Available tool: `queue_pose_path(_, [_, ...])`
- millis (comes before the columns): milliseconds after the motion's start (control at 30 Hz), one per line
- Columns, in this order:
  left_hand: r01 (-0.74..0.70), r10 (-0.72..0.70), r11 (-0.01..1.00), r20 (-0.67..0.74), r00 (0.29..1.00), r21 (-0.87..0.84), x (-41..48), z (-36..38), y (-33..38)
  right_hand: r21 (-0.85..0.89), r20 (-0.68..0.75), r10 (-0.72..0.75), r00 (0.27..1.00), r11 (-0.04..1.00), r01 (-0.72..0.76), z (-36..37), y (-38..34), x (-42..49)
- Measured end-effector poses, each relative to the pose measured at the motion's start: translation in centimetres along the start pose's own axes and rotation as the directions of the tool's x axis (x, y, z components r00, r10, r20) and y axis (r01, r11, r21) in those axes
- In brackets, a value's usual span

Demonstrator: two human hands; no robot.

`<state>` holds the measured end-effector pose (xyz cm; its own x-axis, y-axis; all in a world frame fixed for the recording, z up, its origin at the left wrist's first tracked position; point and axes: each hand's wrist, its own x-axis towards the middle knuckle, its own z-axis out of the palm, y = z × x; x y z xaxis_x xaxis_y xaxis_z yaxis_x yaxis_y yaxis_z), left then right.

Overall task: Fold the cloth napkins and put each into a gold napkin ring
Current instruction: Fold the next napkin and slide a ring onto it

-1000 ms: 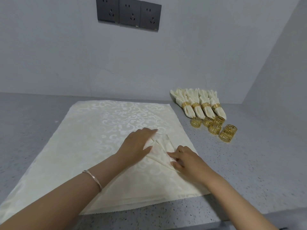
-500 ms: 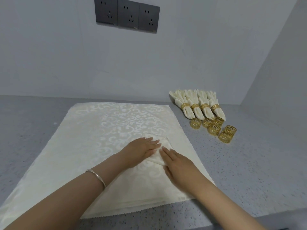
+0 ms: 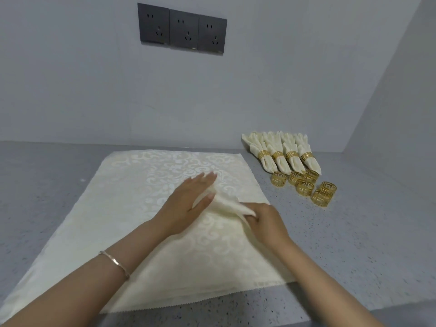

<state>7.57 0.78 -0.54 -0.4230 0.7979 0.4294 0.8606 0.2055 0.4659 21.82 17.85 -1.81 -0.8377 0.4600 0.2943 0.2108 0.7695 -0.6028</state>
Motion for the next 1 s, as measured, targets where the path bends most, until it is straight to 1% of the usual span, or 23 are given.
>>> queue_pose_path(33, [-0.05, 0.052, 0.998, -0.063, 0.997, 0.035, -0.4, -0.8, 0.2, 0.221, 0.045, 0.11, 0.993, 0.968, -0.118, -1.0, -0.4, 0.5])
queue_pose_path(67, [-0.094, 0.103, 0.991, -0.093, 0.99, 0.094, -0.7, -1.4, 0.3, 0.406, 0.16, 0.237, 0.958, 0.869, -0.282, -1.9, -0.6, 1.1])
queue_pose_path(100, [-0.14, 0.156, 0.976, -0.087, 0.984, 0.165, -1.0, -1.8, 0.5, 0.528, 0.311, 0.32, 0.895, 0.724, -0.443, -2.6, -0.9, 1.5])
queue_pose_path(133, [-0.187, 0.205, 0.954, -0.055, 0.977, 0.233, -1.3, -2.1, 0.7, 0.565, 0.464, 0.352, 0.813, 0.59, -0.577, -3.1, -1.1, 1.8])
queue_pose_path(167, [-0.236, 0.246, 0.927, 0.002, 0.969, 0.291, -1.6, -2.1, 0.9, 0.536, 0.581, 0.344, 0.737, 0.52, -0.665, -3.1, -1.0, 2.1])
queue_pose_path(200, [-0.285, 0.274, 0.899, 0.081, 0.958, 0.331, -1.8, -2.0, 1.0, 0.471, 0.667, 0.334, 0.667, 0.505, -0.724, -3.0, -0.9, 2.3])
queue_pose_path(267, [-0.335, 0.246, 0.872, 0.273, 0.93, 0.358, -2.2, -1.2, 0.9, 0.321, 0.765, 0.333, 0.551, 0.545, -0.774, -2.0, -0.5, 2.6])
queue_pose_path(333, [-0.316, 0.161, 0.881, 0.404, 0.901, 0.353, -2.5, 0.1, 0.5, 0.243, 0.823, 0.318, 0.471, 0.552, -0.797, -1.1, -0.1, 3.0])
queue_pose_path(367, [-0.286, 0.119, 0.896, 0.437, 0.891, 0.34, -2.7, 0.8, 0.2, 0.231, 0.842, 0.297, 0.451, 0.557, -0.798, -0.8, -0.1, 3.1])
queue_pose_path(400, [-0.251, 0.085, 0.913, 0.453, 0.887, 0.321, -2.8, 1.4, 0.1, 0.232, 0.844, 0.28, 0.458, 0.579, -0.782, -0.5, 0.0, 3.2])
queue_pose_path(500, [-0.152, 0.02, 0.959, 0.48, 0.877, 0.237, -3.0, 2.7, 0.0, 0.254, 0.812, 0.267, 0.519, 0.639, -0.726, -0.4, 0.6, 3.5])
queue_pose_path(533, [-0.13, 0.009, 0.968, 0.484, 0.875, 0.217, -3.1, 3.0, 0.2, 0.232, 0.8, 0.273, 0.533, 0.679, -0.696, -0.6, 0.5, 3.5])
queue_pose_path(600, [-0.113, -0.002, 0.971, 0.478, 0.879, 0.212, -3.0, 3.3, 0.4, 0.114, 0.741, 0.321, 0.59, 0.805, -0.582, -1.6, 0.9, 3.3])
queue_pose_path(633, [-0.114, -0.005, 0.968, 0.472, 0.881, 0.222, -2.9, 3.3, 0.6, 0.069, 0.699, 0.316, 0.642, 0.863, -0.5, -2.2, 1.0, 3.0])
queue_pose_path(667, [-0.116, -0.008, 0.965, 0.469, 0.883, 0.235, -2.8, 3.4, 0.6, 0.075, 0.642, 0.283, 0.712, 0.902, -0.426, -2.6, 1.3, 2.7])
queue_pose_path(700, [-0.119, -0.013, 0.96, 0.47, 0.883, 0.251, -2.7, 3.4, 0.7, 0.119, 0.556, 0.242, 0.795, 0.924, -0.365, -3.0, 1.5, 2.0])
queue_pose_path(733, [-0.125, -0.017, 0.955, 0.472, 0.882, 0.268, -2.6, 3.4, 0.8, 0.172, 0.442, 0.197, 0.875, 0.939, -0.298, -3.3, 1.5, 1.2])
queue_pose_path(767, [-0.13, -0.021, 0.95, 0.472, 0.881, 0.285, -2.5, 3.4, 0.9, 0.181, 0.309, 0.127, 0.943, 0.965, -0.189, -3.4, 1.2, 0.2])
queue_pose_path(800, [-0.135, -0.025, 0.945, 0.476, 0.879, 0.299, -2.4, 3.4, 1.0, 0.136, 0.213, 0.026, 0.977, 0.989, -0.056, -3.5, 1.1, -0.8])
queue_pose_path(833, [-0.139, -0.03, 0.94, 0.479, 0.877, 0.312, -2.3, 3.4, 1.2, 0.083, 0.176, -0.083, 0.981, 0.994, 0.069, -3.4, 0.9, -1.7])
queue_pose_path(867, [-0.143, -0.034, 0.935, 0.485, 0.874, 0.324, -2.2, 3.4, 1.2, 0.043, 0.185, -0.175, 0.967, 0.985, 0.17, -3.2, 0.7, -2.5])
queue_pose_path(933, [-0.159, -0.031, 0.927, 0.492, 0.87, 0.339, -2.1, 3.3, 1.2, -0.09, 0.249, -0.268, 0.931, 0.95, 0.298, -2.2, 0.8, -3.8])
queue_pose_path(1000, [-0.178, -0.014, 0.924, 0.493, 0.87, 0.339, -2.0, 3.1, 1.1, -0.224, 0.273, -0.345, 0.898, 0.885, 0.408, -1.2, 1.3, -4.3])
